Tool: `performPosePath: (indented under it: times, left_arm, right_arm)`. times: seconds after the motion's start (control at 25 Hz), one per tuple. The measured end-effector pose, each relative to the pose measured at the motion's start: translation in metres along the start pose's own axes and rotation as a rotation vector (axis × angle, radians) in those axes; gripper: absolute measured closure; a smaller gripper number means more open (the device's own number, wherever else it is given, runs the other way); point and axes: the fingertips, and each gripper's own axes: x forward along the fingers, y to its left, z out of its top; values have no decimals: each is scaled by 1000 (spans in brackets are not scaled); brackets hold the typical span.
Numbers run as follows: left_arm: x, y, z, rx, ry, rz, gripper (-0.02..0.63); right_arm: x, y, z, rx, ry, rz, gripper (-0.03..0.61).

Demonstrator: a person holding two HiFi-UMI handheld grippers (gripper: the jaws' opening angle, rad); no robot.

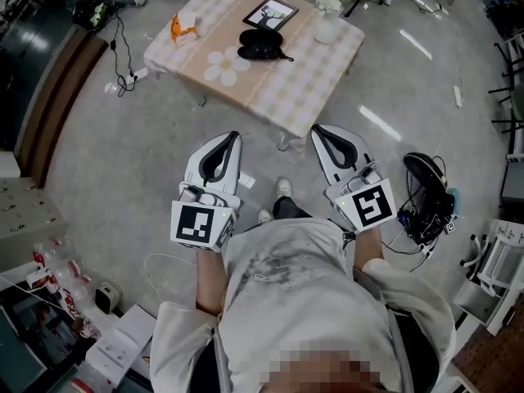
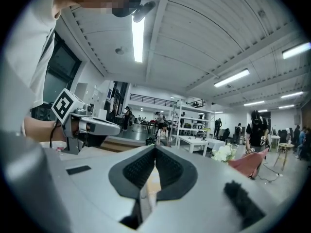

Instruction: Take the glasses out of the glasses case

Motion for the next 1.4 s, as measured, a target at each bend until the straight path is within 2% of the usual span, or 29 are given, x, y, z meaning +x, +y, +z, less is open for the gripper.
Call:
performPosePath:
  times: [0.68,1.04,1.4]
  left_arm:
    - [67,8,14,7,16,89,605]
    - [96,29,11,12,17,73,606]
    - [127,77,11,9,13,32,606]
  right_arm:
    - [35,-62,2,-19,-23,123,561]
    - [61,-85,-6,-7,-16,108,561]
    - [112,-97,-5,-10,9,69,561]
